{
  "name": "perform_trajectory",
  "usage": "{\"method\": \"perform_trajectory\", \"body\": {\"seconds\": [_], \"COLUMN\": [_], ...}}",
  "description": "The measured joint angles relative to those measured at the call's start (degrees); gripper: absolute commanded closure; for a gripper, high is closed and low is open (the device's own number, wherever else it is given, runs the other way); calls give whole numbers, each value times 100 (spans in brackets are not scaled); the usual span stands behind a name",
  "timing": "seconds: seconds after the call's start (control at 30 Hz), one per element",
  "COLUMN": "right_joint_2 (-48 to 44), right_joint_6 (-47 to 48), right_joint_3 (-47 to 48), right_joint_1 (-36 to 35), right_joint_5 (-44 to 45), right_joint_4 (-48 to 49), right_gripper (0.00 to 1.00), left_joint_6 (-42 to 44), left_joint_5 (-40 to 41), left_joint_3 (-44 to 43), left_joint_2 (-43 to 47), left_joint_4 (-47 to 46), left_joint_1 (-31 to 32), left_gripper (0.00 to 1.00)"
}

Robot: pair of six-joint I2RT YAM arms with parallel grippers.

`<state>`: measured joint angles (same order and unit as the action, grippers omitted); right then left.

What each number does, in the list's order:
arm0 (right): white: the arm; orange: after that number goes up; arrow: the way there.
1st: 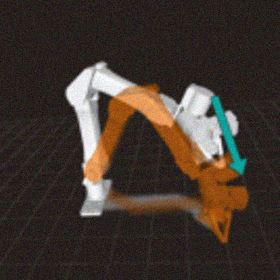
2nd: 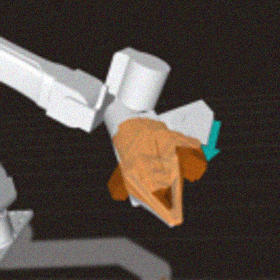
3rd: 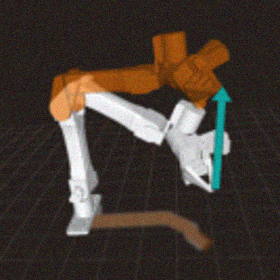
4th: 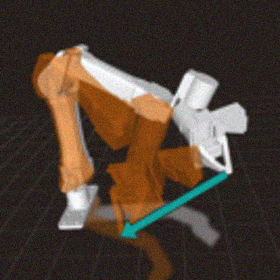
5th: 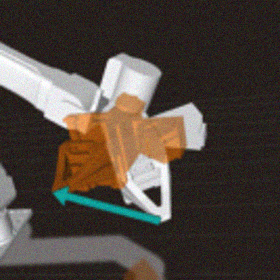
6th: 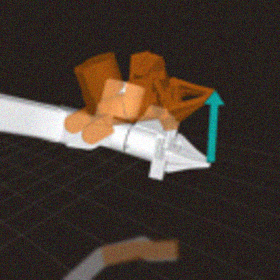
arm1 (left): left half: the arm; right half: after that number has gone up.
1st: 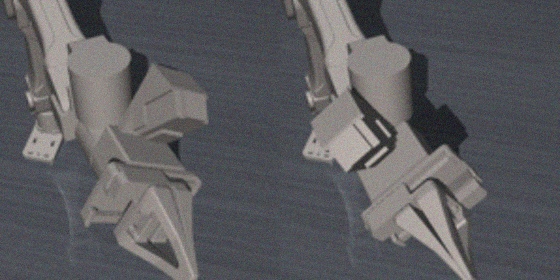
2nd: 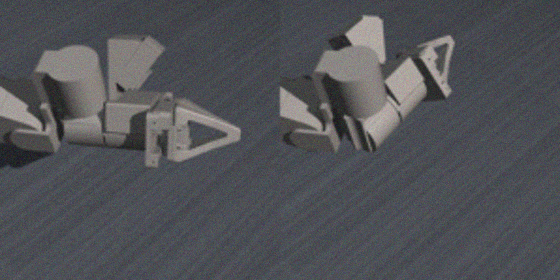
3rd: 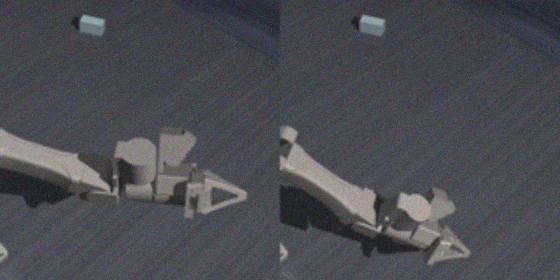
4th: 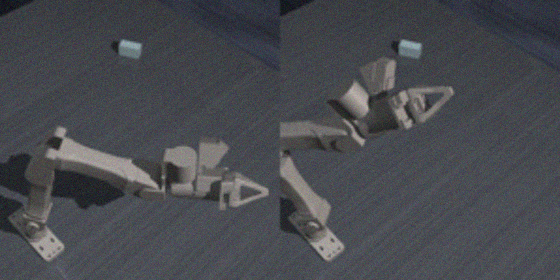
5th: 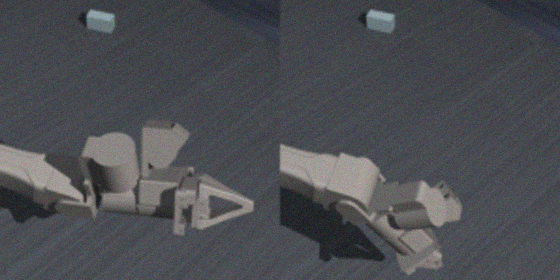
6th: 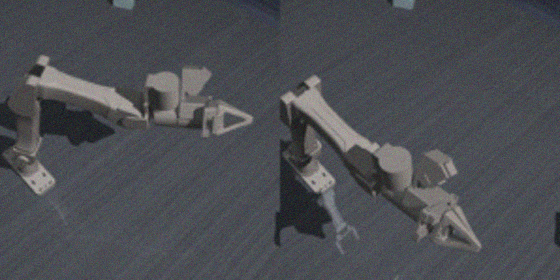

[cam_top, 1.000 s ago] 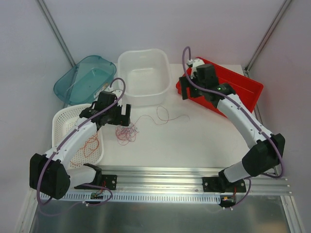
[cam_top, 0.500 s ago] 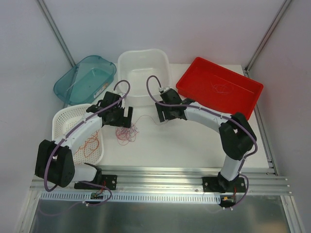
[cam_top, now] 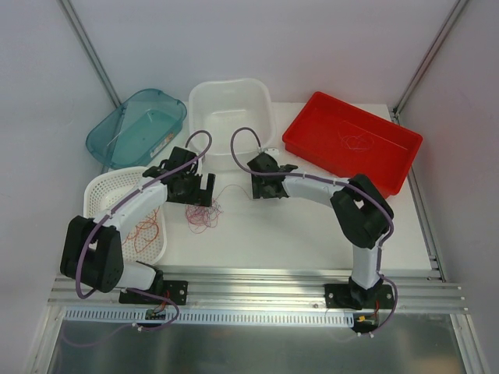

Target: Untangle the cables

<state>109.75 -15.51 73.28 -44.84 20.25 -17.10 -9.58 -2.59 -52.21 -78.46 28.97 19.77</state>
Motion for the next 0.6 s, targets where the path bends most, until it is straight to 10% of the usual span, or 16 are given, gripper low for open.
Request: {"method": "perform_trajectory", "body": {"seconds": [0.23, 0.6], "right_joint_2": [251, 103], "right_joint_6": [-85, -247], "right_joint_3": [109, -125], "right_joint_1": [-48, -42], "right_joint_5": [20, 146], "right_joint_4": [-22, 7], "right_gripper": [48, 99], "left_joint_6": [0, 2], "left_joint_5": [-20, -46], "left_joint_3": [-35, -105], "left_joint_2": [-103, -238], "left_joint_4": [26, 52], "left_joint_1": [0, 0], "left_gripper": [1, 1]}}
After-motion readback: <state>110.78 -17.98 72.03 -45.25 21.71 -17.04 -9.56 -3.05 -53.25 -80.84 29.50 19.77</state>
